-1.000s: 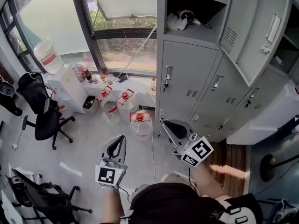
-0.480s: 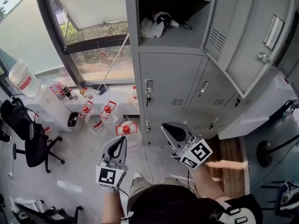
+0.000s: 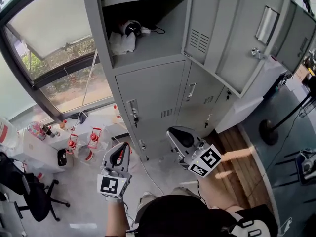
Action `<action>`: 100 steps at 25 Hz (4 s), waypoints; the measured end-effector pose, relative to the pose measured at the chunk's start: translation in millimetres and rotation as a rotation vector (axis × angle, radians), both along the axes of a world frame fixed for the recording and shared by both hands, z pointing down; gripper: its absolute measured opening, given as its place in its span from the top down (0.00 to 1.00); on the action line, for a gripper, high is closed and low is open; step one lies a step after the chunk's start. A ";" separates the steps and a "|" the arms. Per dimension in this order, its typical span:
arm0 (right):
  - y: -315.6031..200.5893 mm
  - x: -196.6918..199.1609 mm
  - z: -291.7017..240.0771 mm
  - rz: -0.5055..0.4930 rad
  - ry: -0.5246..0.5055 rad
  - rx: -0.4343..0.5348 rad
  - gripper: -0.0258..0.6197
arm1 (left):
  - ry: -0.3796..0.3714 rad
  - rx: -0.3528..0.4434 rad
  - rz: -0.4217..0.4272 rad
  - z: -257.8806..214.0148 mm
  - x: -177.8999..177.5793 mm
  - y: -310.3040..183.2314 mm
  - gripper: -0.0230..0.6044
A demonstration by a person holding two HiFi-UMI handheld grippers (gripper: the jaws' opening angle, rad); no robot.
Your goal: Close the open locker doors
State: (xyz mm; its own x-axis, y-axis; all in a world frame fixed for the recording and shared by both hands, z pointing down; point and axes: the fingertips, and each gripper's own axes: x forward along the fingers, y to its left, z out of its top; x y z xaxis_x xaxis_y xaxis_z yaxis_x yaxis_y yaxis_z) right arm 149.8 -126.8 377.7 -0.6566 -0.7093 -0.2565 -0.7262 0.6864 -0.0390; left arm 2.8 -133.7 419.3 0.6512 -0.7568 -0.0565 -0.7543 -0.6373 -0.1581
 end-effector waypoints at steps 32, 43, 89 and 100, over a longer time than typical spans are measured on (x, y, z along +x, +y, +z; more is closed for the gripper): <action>22.0 215.1 -98.2 0.569 0.003 0.192 0.84 | 0.028 -0.046 0.442 14.5 175.8 -39.6 0.95; 20.1 209.6 -127.0 0.538 0.019 0.273 0.74 | 0.038 -0.076 0.383 21.3 160.1 -45.5 0.95; 9.2 -11.2 -144.2 0.465 0.039 0.365 0.76 | 0.095 -0.096 0.147 47.5 -90.1 -32.4 0.95; -26.4 -53.1 -152.7 0.321 0.018 0.385 0.77 | 0.110 -0.083 0.014 50.7 -132.9 -39.4 0.95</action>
State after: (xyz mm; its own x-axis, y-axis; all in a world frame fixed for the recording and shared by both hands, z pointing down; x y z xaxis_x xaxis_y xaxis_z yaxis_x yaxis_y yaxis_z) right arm 96.8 -153.2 225.0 -0.4270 -0.7327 -0.5299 -0.9016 0.3901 0.1872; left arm -130.2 -173.1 470.1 0.6548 -0.7529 -0.0661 -0.7553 -0.6550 -0.0214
